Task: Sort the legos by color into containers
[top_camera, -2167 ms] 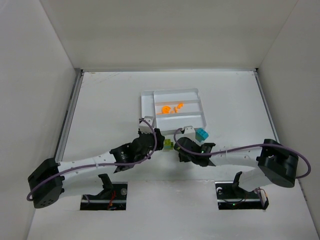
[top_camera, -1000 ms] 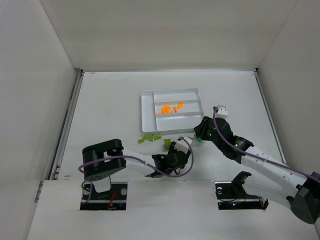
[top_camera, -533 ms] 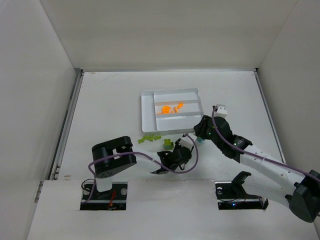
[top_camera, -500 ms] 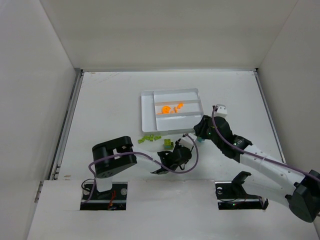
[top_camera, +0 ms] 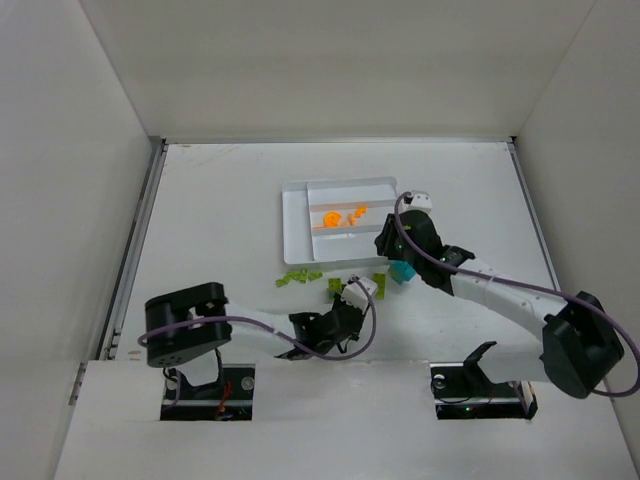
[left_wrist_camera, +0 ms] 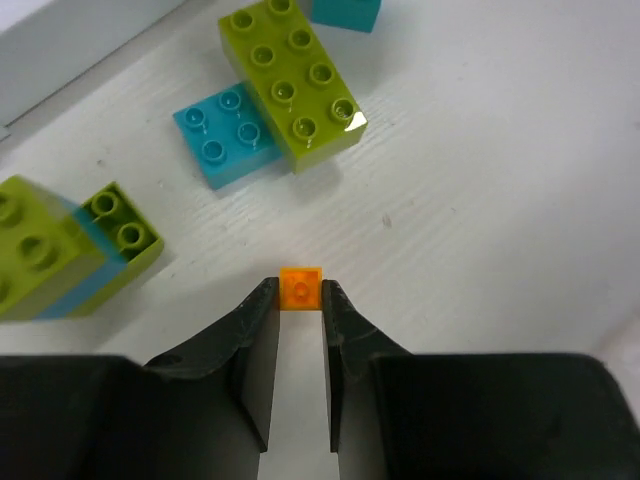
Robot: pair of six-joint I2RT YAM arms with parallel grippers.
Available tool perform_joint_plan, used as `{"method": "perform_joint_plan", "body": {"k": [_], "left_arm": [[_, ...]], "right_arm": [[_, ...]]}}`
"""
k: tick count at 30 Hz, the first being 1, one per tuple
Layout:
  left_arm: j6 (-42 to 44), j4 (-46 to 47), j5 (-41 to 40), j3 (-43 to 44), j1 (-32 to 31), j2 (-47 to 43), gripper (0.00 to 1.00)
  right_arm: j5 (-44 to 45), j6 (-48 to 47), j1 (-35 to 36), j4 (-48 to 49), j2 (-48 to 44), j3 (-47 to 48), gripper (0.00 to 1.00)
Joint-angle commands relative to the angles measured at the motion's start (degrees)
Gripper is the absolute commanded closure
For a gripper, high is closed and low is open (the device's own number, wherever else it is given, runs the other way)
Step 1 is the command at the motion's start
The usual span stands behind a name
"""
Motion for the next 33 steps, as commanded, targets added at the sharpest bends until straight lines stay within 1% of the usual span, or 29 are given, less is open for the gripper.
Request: {"method": "perform_joint_plan", "body": {"k": [1, 4, 7, 9, 12, 15, 17, 18, 21, 23, 26, 28, 30, 33], "left_arm": [[-3.55, -1.72, -0.09, -2.86, -0.31, -11.09, 0.89], [-5.40, -5.15, -1.49, -5.32, 0.83, -20.41, 0.89], [-7.07, -8.05, -2.82, -6.47, 3.81, -28.41, 0.89], [-8.12, -10.07, -2.29, -6.21, 6.97, -31.59, 0.88], [-8.57, -10.96, -1.24, -5.42, 11.63, -32.92, 0.88], [-9.18, -10.08, 1.04, -3.49, 15.85, -30.82, 0.88], [-8.74, -8.51, 2.19, -1.73, 17.96, -28.36, 0.88], [-8.48, -7.89, 2.45, -1.03, 18.76, -27.22, 0.88], [-7.78, -7.09, 3.42, 1.78, 21.66, -23.79, 0.88], [-7.60, -6.04, 4.47, 3.72, 23.68, -20.98, 0.87], [-7.16, -4.81, 6.41, 6.44, 26.32, -17.02, 0.87], [-6.90, -3.93, 7.20, 8.38, 28.16, -13.95, 0.87], [-6.63, -3.75, 8.08, 10.92, 29.83, -10.35, 0.87], [-6.02, -3.66, 9.05, 14.61, 31.68, -4.64, 0.87]], "right_arm": [[-0.33, -3.74, -3.50, 5.65, 5.58, 6.38, 0.70], [-0.16, -5.06, -5.35, 6.62, 11.12, 10.07, 0.70], [-0.33, -5.77, -6.49, 6.97, 16.48, 13.58, 0.70], [-0.42, -6.38, -6.84, 6.97, 19.12, 15.52, 0.69], [0.02, -7.08, -7.37, 7.06, 22.20, 17.98, 0.69], [1.33, -8.31, -7.90, 6.97, 24.31, 19.92, 0.68], [1.42, -8.67, -8.60, 7.06, 25.90, 21.15, 0.65], [1.16, -8.58, -8.87, 7.15, 26.60, 21.59, 0.61], [0.98, -8.41, -8.78, 7.23, 26.96, 21.68, 0.43], [1.16, -8.49, -8.69, 7.41, 26.08, 20.90, 0.39], [1.34, -8.06, -8.60, 8.55, 23.28, 18.62, 0.39], [1.60, -7.71, -8.17, 9.17, 19.77, 16.07, 0.42], [1.69, -6.83, -6.59, 10.48, 16.08, 12.65, 0.47], [1.69, -6.30, -3.25, 13.64, 10.36, 6.67, 0.58]]}}
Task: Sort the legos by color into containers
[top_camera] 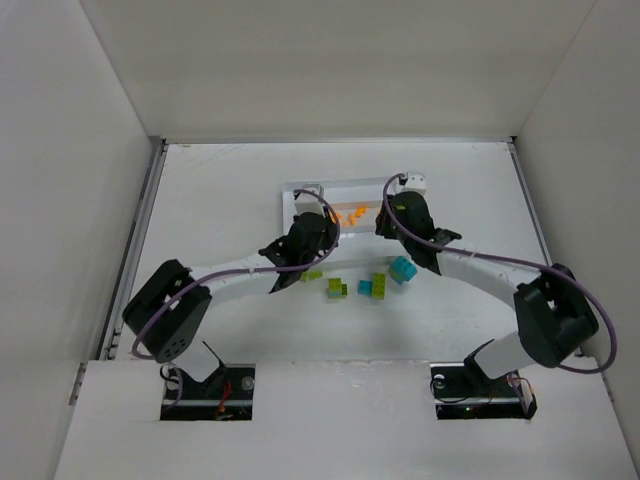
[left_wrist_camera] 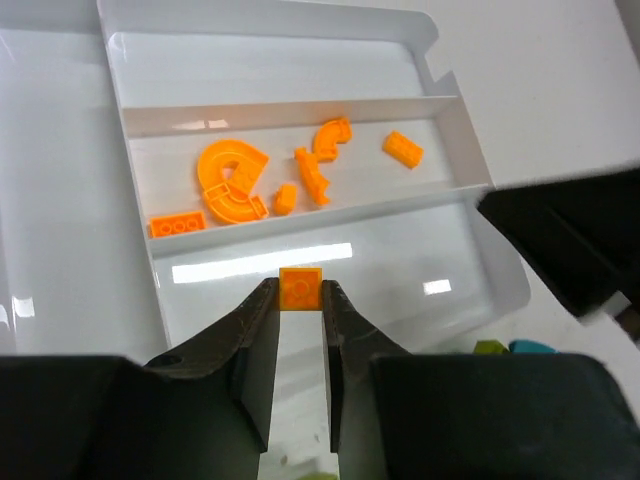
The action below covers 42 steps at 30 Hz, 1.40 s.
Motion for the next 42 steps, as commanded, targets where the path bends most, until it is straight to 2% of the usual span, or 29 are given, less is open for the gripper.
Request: {"method": "perform_joint_plan", "body": {"k": [1, 3, 7, 14, 17, 20, 23, 28, 31, 35, 39, 42], "left_arm": [[1.54, 2.63, 2.12, 5.33, 2.22, 5.01, 0.86], [1.55, 2.63, 2.21, 7.79, 3.45, 8.71, 0.86], [2.16, 2.19, 2.12, 12.28, 4.86, 14.69, 0.85], [3.13, 1.84, 1.77, 16.33, 6.44, 19.44, 0.81], [3.39, 1.75, 1.68, 17.12, 6.80, 20.50, 0.77], [3.65, 1.05, 1.68, 17.56, 6.80, 20.42, 0.67], [4.36, 0.96, 1.16, 16.86, 6.71, 19.19, 0.61], [5.23, -0.80, 0.36, 13.44, 5.57, 14.19, 0.61], [5.50, -1.32, -1.21, 10.37, 4.08, 9.97, 0.62], [5.77, -2.99, -3.50, 5.01, 0.74, 2.50, 0.68], [4.28, -6.50, -5.87, -0.27, -3.82, -4.79, 0.78], [3.48, -10.28, -7.72, -2.91, -8.39, -9.10, 0.81]], "right_arm": [[0.86, 0.81, 4.21, 6.61, -6.89, -4.92, 0.60], [1.21, 0.54, 6.14, 7.23, -8.92, -7.48, 0.64], [1.56, 0.37, 8.17, 8.81, -10.51, -11.00, 0.65], [0.77, 0.45, 9.93, 11.62, -11.57, -12.76, 0.60], [-0.11, 0.46, 10.72, 11.80, -10.95, -12.76, 0.57], [-0.20, 0.28, 11.07, 11.54, -10.60, -12.41, 0.54], [-0.11, 0.10, 11.42, 11.80, -11.12, -12.67, 0.54], [-0.28, 0.54, 10.63, 11.63, -12.53, -13.73, 0.55], [-0.37, 0.72, 10.54, 11.80, -13.23, -13.99, 0.63], [-0.55, 0.19, 10.81, 11.10, -12.27, -13.20, 0.74], [-0.46, 0.10, 10.81, 10.92, -12.01, -12.94, 0.77], [-0.37, 0.02, 10.81, 10.40, -12.00, -12.68, 0.78]]}}
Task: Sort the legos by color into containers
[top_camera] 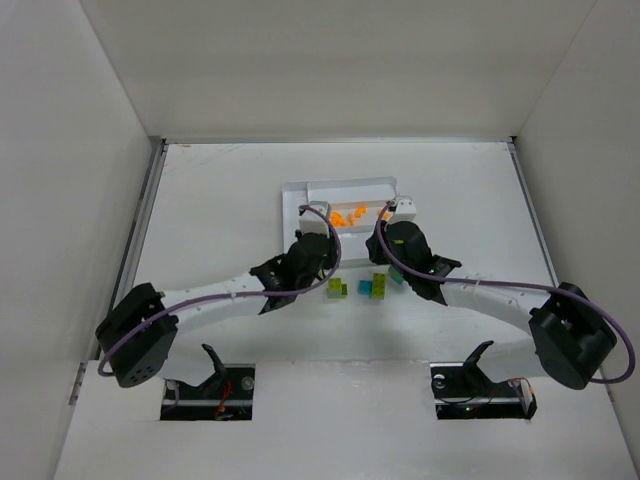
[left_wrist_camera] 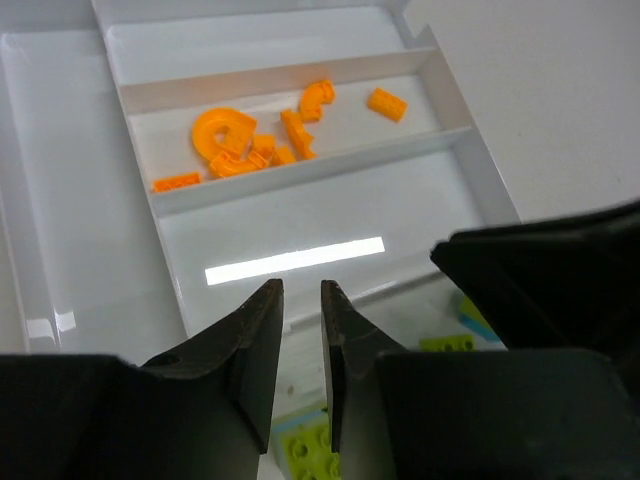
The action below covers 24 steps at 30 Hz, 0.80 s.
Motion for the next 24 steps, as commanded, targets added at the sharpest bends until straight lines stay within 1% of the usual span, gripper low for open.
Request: {"method": "perform_joint_plan", "body": {"k": [1, 4, 7, 9, 11, 15, 18, 20, 22, 24], "left_arm": [[-1.06, -4.93, -4.74, -3.74, -4.99, -5.24, 0.81], [-2.99, -7.48, -8.97, -6.21, -9.22, -7.71, 0.80], [-5.02, -9.68, -12.22, -7.71, -12.47, -8.59, 0.75], [-6.16, -9.42, -13.89, -8.94, -14.32, -9.04, 0.73], [-7.13, -8.90, -13.73, -9.29, -15.38, -9.30, 0.73], [-6.96, -8.28, -14.16, -8.85, -18.54, -10.18, 0.73], [-6.96, -6.96, -13.82, -9.29, -19.07, -11.06, 0.73], [-6.78, -6.26, -13.46, -9.38, -18.81, -11.50, 0.73], [-6.60, -5.56, -13.37, -9.91, -18.90, -12.28, 0.73], [-6.25, -4.15, -13.20, -10.70, -18.63, -12.99, 0.72]], "right_arm": [[0.04, -0.33, 0.16, 1.57, -0.62, 1.55, 0.78], [0.22, 0.37, 0.95, 0.95, -1.67, 1.21, 0.76], [1.18, 1.07, 2.79, -0.98, -3.16, 0.77, 0.72], [3.90, 1.95, 4.46, -4.31, -4.30, 0.76, 0.67], [6.88, 2.82, 6.04, -8.52, -5.79, 0.50, 0.60], [11.38, 7.30, 9.03, -16.79, -10.45, -2.48, 0.55], [11.82, 12.04, 11.32, -22.85, -13.70, -4.15, 0.51], [11.30, 13.98, 12.99, -25.58, -14.50, -4.77, 0.45], [10.77, 14.87, 14.22, -26.12, -13.72, -5.38, 0.41], [9.98, 15.22, 14.40, -26.03, -11.61, -5.21, 0.40]]}}
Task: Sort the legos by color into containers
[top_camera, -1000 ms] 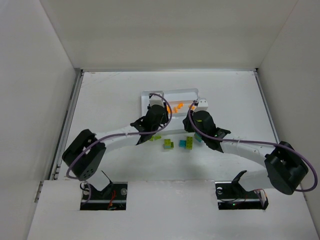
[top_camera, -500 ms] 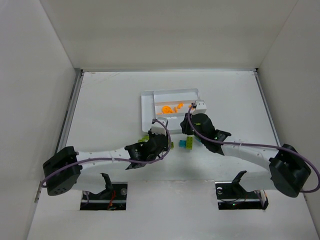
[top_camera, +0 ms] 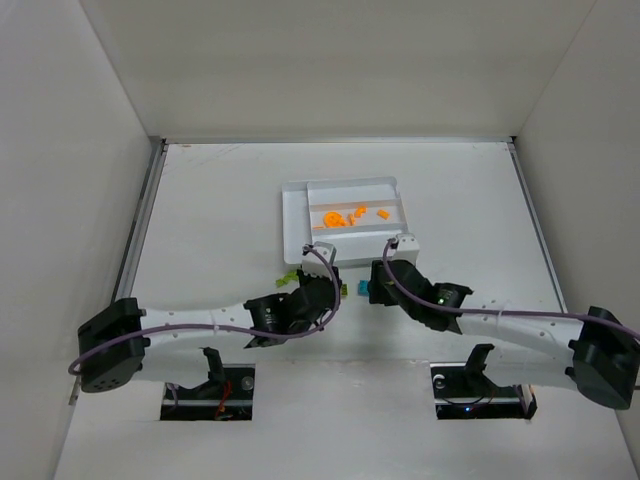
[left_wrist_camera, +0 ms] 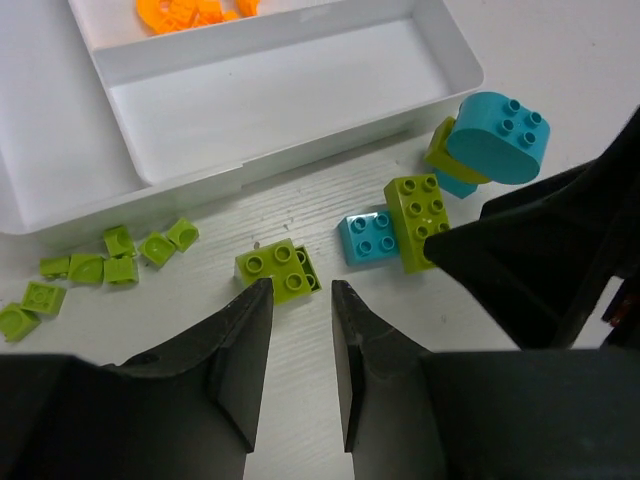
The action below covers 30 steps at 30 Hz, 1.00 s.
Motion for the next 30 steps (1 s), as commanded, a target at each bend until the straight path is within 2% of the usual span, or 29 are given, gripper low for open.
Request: {"method": "perform_joint_plan", "body": {"k": [1, 7, 15, 25, 27, 30], "left_arm": [[0.32, 3.78, -0.67, -1.41, 0.51, -2.70, 0.72], [1.30, 3.97, 1.17, -2.46, 1.04, -6.56, 0.71], [0.51, 3.35, 1.17, -3.87, 0.16, -9.64, 0.69], [0.06, 3.88, 2.75, -4.05, 1.31, -8.76, 0.68], [-0.28, 3.79, 3.11, -4.22, 1.22, -8.85, 0.67], [-0.90, 3.44, 3.46, -4.05, 1.31, -8.24, 0.65]], "right_arm": [[0.38, 3.31, 0.85, -2.91, 2.40, 0.14, 0.40], [-0.76, 2.70, -0.11, 0.51, 5.92, 1.72, 0.44], [-0.94, 3.31, -1.52, -0.27, 10.76, 3.04, 0.50], [-0.59, 3.75, -1.43, -0.18, 9.71, 2.61, 0.50], [-0.67, 3.57, -1.52, 0.52, 9.79, 2.17, 0.54], [-0.59, 3.57, -1.52, 0.78, 10.32, 1.90, 0.67]]}}
